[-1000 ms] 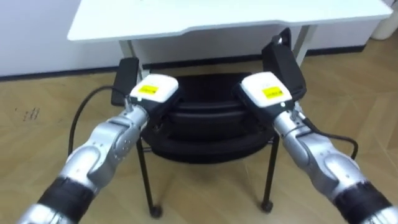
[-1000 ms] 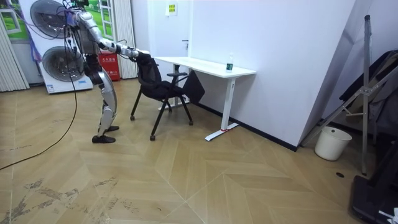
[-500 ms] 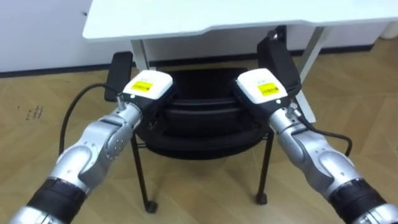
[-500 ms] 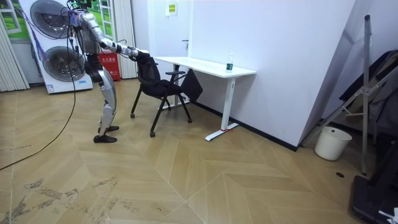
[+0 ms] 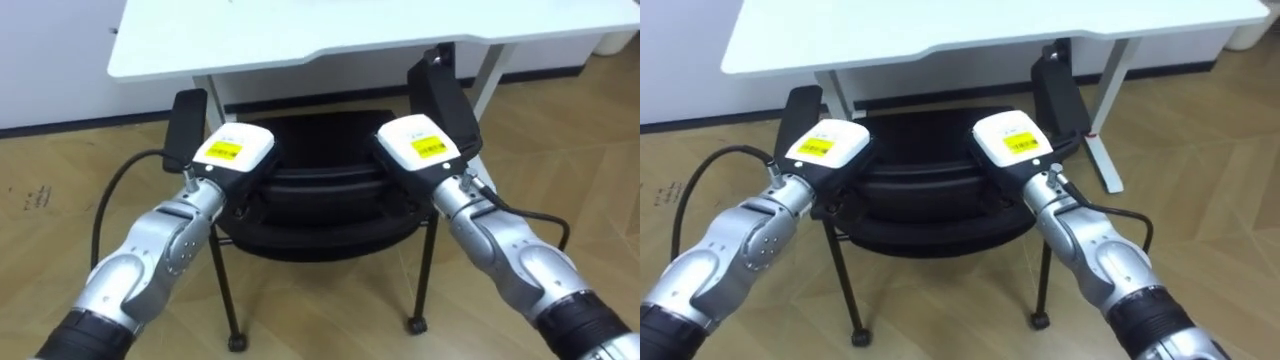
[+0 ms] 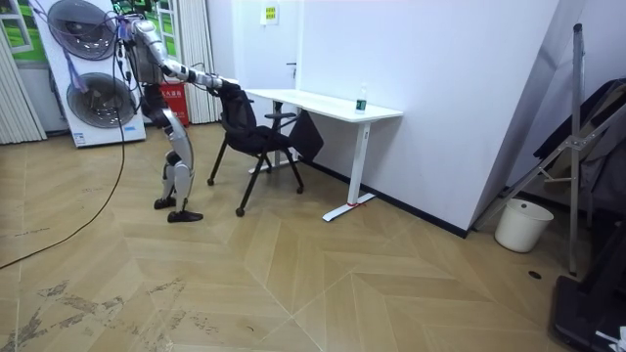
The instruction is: Push chair
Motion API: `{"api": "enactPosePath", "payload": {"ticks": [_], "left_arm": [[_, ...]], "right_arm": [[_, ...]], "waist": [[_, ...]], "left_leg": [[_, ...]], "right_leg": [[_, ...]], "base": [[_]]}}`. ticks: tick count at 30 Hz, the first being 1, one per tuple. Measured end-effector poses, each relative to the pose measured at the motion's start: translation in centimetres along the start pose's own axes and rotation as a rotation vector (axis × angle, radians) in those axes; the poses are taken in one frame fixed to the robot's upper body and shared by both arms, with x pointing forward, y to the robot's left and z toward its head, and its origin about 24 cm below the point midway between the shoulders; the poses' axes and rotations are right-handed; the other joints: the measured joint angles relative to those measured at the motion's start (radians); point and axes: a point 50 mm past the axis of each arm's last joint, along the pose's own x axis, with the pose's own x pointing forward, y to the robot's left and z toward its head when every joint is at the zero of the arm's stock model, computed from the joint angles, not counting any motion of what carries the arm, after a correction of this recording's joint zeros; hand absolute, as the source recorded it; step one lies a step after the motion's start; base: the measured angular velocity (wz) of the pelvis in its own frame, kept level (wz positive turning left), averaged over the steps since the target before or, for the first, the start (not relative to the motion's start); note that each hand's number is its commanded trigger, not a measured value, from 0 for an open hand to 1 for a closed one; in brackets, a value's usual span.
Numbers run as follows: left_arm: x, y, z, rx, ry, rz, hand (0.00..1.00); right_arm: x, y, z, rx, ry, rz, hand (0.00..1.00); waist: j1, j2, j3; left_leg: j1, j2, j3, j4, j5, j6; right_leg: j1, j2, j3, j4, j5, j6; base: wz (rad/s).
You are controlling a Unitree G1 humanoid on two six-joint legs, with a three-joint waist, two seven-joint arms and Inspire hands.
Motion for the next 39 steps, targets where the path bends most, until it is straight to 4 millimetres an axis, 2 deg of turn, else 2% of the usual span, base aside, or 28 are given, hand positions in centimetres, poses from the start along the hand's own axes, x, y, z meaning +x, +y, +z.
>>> {"api": "enactPosePath", "payload": {"ticks": [3, 5, 6, 7, 8, 9, 10, 12, 14, 15, 16, 17, 18, 19, 20, 21, 22, 23, 27, 31, 36, 39], "left_arm": [[-0.1, -0.3, 0.0, -0.001, 0.0, -0.009, 1.0], [-0.2, -0.5, 0.0, -0.005, 0.003, -0.017, 1.0], [-0.2, -0.5, 0.0, -0.005, 0.002, -0.019, 1.0], [-0.2, -0.6, 0.0, -0.004, 0.0, -0.028, 1.0], [-0.2, -0.7, 0.1, -0.004, -0.006, -0.04, 1.0], [-0.2, -0.7, 0.1, -0.004, -0.009, -0.045, 1.0], [-0.3, -0.7, 0.2, -0.005, -0.011, -0.051, 1.0], [-0.5, -1.1, 0.2, -0.012, -0.01, -0.061, 1.0], [-0.8, -1.6, 0.2, -0.025, -0.006, -0.074, 1.0], [-1.0, -2.1, 0.3, -0.038, -0.003, -0.079, 1.0], [-1.3, -2.5, 0.3, -0.057, -0.002, -0.078, 1.0], [-1.3, -2.4, 0.5, -0.068, -0.01, -0.069, 1.0], [-1.2, -2.3, 0.6, -0.07, -0.012, -0.065, 1.0], [-1.2, -2.3, 0.7, -0.069, -0.018, -0.061, 1.0], [-1.2, -2.2, 0.8, -0.067, -0.023, -0.059, 1.0], [-1.3, -2.2, 0.9, -0.066, -0.038, -0.059, 1.0], [-1.4, -2.4, 1.0, -0.065, -0.05, -0.065, 1.0], [-1.5, -2.3, 0.9, -0.057, -0.06, -0.063, 1.0], [-1.8, -1.8, 0.3, -0.031, -0.06, -0.043, 1.0], [-2.1, -0.4, -0.3, 0.006, -0.068, -0.009, 1.0], [-2.3, 0.2, -0.5, 0.03, -0.068, 0.0, 1.0], [-2.3, 0.3, -0.6, 0.034, -0.069, 0.0, 1.0]], "right_arm": [[-0.1, 0.2, 0.1, 0.004, -0.006, 0.016, 1.0], [-0.2, 0.2, 0.2, 0.005, -0.015, 0.023, 1.0], [-0.2, 0.3, 0.2, 0.005, -0.016, 0.025, 1.0], [-0.3, 0.4, 0.2, 0.01, -0.015, 0.032, 1.0], [-0.5, 0.7, 0.1, 0.022, -0.009, 0.038, 1.0], [-0.6, 0.8, 0.0, 0.029, -0.005, 0.039, 1.0], [-0.7, 0.9, 0.0, 0.038, -0.005, 0.043, 1.0], [-1.0, 1.3, 0.0, 0.048, -0.001, 0.051, 1.0], [-1.1, 1.5, 0.1, 0.048, -0.002, 0.055, 1.0], [-1.3, 1.7, 0.2, 0.049, -0.003, 0.06, 1.0], [-1.4, 1.8, 0.3, 0.042, -0.013, 0.068, 1.0], [-1.6, 1.6, 0.2, 0.041, -0.02, 0.063, 1.0], [-1.6, 1.6, 0.1, 0.041, -0.018, 0.061, 1.0], [-1.8, 1.5, -0.3, 0.033, -0.011, 0.06, 1.0], [-2.0, 1.5, -0.4, 0.03, -0.011, 0.057, 1.0], [-2.4, 1.6, -0.5, 0.026, -0.008, 0.054, 1.0], [-2.8, 1.8, -0.5, 0.025, -0.012, 0.059, 1.0], [-3.1, 1.7, -0.4, 0.021, -0.016, 0.054, 1.0], [-3.3, 1.3, 0.2, 0.013, -0.043, 0.035, 1.0], [-3.2, 0.4, 0.8, 0.004, -0.064, 0.017, 1.0], [-3.2, -0.3, 1.1, -0.01, -0.083, 0.013, 1.0], [-3.2, -0.4, 1.2, -0.025, -0.087, 0.01, 1.0]], "waist": [[-0.005, -0.001, 0.0], [-0.003, -0.002, 0.0002], [-0.005, -0.002, 0.0002], [-0.004, -0.002, -0.0001], [0.002, 0.002, -0.0026], [0.006, 0.003, -0.0032], [0.009, 0.004, -0.004], [0.005, 0.002, -0.0052], [0.004, 0.001, -0.0077], [0.005, 0.001, -0.0077], [0.004, -0.005, -0.0092], [-0.01, -0.011, -0.0069], [-0.02, -0.014, -0.0063], [-0.029, -0.015, -0.007], [-0.028, -0.014, -0.008], [-0.026, -0.015, -0.0096], [-0.02, -0.017, -0.019], [-0.022, -0.019, -0.0198], [-0.028, -0.038, -0.0232], [-0.026, -0.062, -0.0211], [-0.008, -0.063, -0.021], [-0.008, -0.063, -0.0209]], "left_leg": [[0.019, 0.003, 0.012, 0.017, -0.008, -0.013], [0.001, 0.016, 0.035, 0.104, -0.021, -0.036], [-0.015, 0.024, 0.037, 0.153, -0.021, -0.037], [-0.051, 0.047, 0.047, 0.272, -0.021, -0.039], [-0.086, 0.084, 0.056, 0.385, -0.014, -0.049], [-0.101, 0.104, 0.059, 0.432, -0.006, -0.063], [-0.122, 0.133, 0.058, 0.505, 0.012, -0.086], [-0.125, 0.148, 0.059, 0.559, 0.041, -0.091], [-0.124, 0.147, 0.061, 0.582, 0.082, -0.088], [-0.133, 0.141, 0.06, 0.599, 0.126, -0.089], [-0.142, 0.121, 0.052, 0.577, 0.096, -0.094], [-0.168, 0.105, 0.052, 0.495, 0.029, -0.084], [-0.183, 0.098, 0.06, 0.441, 0.016, -0.082], [-0.205, 0.086, 0.076, 0.306, 0.018, -0.086], [-0.211, 0.085, 0.082, 0.234, 0.028, -0.088], [-0.208, 0.07, 0.076, 0.123, 0.089, -0.067], [-0.19, 0.052, 0.072, 0.094, 0.124, -0.044], [-0.177, 0.04, 0.077, 0.075, 0.136, -0.031], [-0.153, 0.013, 0.106, 0.001, 0.162, 0.005], [-0.152, 0.006, 0.119, -0.023, 0.161, 0.008], [-0.137, 0.001, 0.151, -0.055, 0.157, 0.013], [-0.136, 0.002, 0.151, -0.045, 0.144, 0.012]], "right_leg": [[0.006, -0.001, 0.004, 0.026, -0.028, -0.005], [0.006, -0.003, 0.003, 0.062, -0.076, -0.011], [0.005, -0.004, 0.003, 0.08, -0.092, -0.014], [0.006, 0.001, 0.003, 0.124, -0.124, -0.018], [0.012, 0.014, 0.003, 0.159, -0.155, -0.029], [0.016, 0.02, 0.003, 0.173, -0.166, -0.034], [0.024, 0.03, -0.001, 0.198, -0.188, -0.046], [0.041, 0.039, 0.005, 0.224, -0.217, -0.054], [0.051, 0.043, 0.027, 0.231, -0.23, -0.059], [0.075, 0.045, 0.043, 0.221, -0.23, -0.064], [0.087, 0.046, 0.061, 0.216, -0.231, -0.068], [0.087, 0.046, 0.076, 0.215, -0.233, -0.071], [0.086, 0.047, 0.085, 0.211, -0.234, -0.072], [0.086, 0.047, 0.089, 0.197, -0.233, -0.069], [0.087, 0.048, 0.09, 0.192, -0.232, -0.069], [0.089, 0.049, 0.107, 0.189, -0.238, -0.059], [0.087, 0.049, 0.132, 0.179, -0.243, -0.041], [0.095, 0.046, 0.139, 0.16, -0.239, -0.026], [0.104, 0.022, 0.14, 0.095, -0.214, -0.005], [0.105, 0.012, 0.141, 0.045, -0.196, 0.004], [0.102, -0.017, 0.118, 0.031, -0.19, 0.012], [0.108, -0.025, 0.094, 0.033, -0.19, 0.012]], "base": [[-0.05], [-0.11], [-0.04], [-0.04], [-0.07], [-0.11], [-0.1], [-0.11], [-0.19], [-0.18], [0.0], [0.17], [0.15], [-0.06], [-0.24], [-0.43], [-0.43], [-0.29], [-0.1], [-0.09], [-0.14], [-0.01]]}}
